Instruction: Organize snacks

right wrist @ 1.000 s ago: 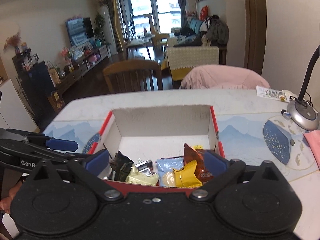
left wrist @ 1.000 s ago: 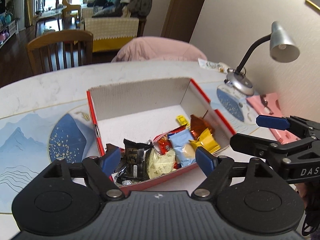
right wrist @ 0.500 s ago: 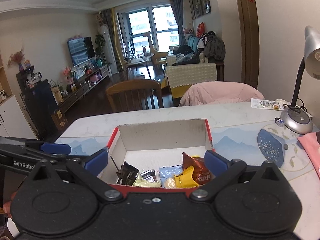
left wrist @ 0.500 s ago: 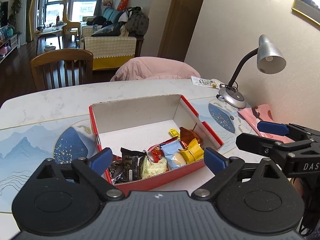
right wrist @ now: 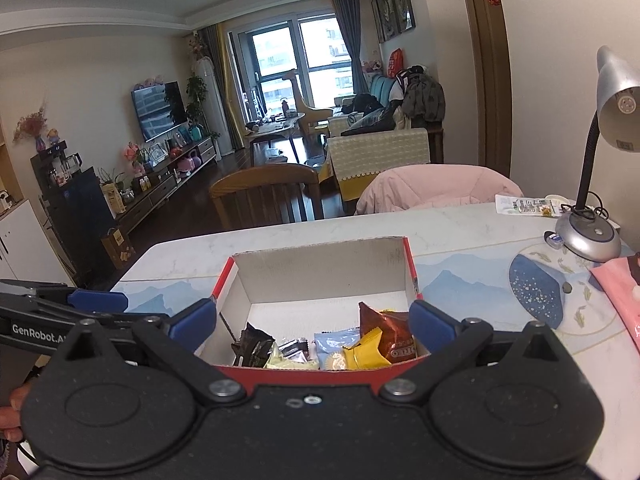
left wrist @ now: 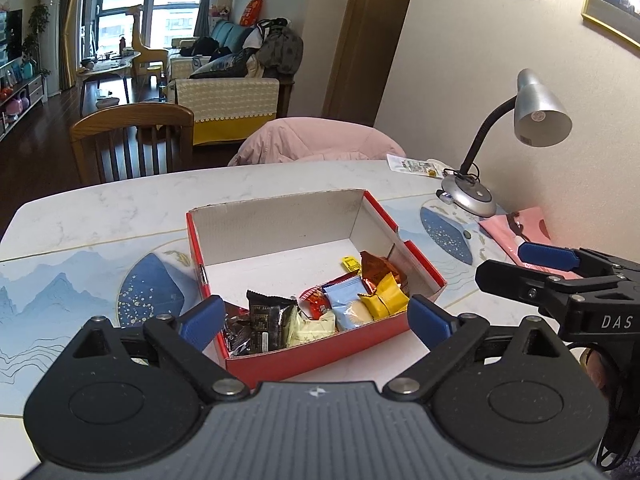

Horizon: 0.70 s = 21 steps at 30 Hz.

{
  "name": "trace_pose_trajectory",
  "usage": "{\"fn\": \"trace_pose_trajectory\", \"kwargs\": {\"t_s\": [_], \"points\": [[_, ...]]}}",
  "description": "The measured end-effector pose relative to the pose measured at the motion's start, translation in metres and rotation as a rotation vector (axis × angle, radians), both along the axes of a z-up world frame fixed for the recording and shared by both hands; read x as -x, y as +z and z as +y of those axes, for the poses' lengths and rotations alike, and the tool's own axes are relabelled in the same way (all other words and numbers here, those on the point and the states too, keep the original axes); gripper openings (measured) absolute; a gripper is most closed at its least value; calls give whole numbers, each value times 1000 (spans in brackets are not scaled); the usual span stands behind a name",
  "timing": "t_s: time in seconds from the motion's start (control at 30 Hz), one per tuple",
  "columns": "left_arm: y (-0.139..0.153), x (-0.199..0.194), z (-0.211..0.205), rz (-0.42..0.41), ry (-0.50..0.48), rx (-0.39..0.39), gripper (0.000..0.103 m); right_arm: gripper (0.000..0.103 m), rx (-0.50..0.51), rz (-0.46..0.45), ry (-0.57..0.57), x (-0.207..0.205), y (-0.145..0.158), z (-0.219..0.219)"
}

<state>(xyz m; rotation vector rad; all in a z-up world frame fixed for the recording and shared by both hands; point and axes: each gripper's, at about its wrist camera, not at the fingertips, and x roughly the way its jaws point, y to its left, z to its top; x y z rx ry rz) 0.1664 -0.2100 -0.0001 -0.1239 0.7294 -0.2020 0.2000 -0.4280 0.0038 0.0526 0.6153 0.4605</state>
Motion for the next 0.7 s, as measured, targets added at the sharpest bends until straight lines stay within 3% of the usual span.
{"fn": "trace_pose_trajectory", "kwargs": {"t_s": [0.2, 0.7], "points": [[2, 3, 1, -19, 38, -37, 98, 103, -6, 9, -1, 4, -4, 0], [-2, 2, 4, 12, 47, -20, 98, 103, 11, 25, -6, 8, -12, 2]]}}
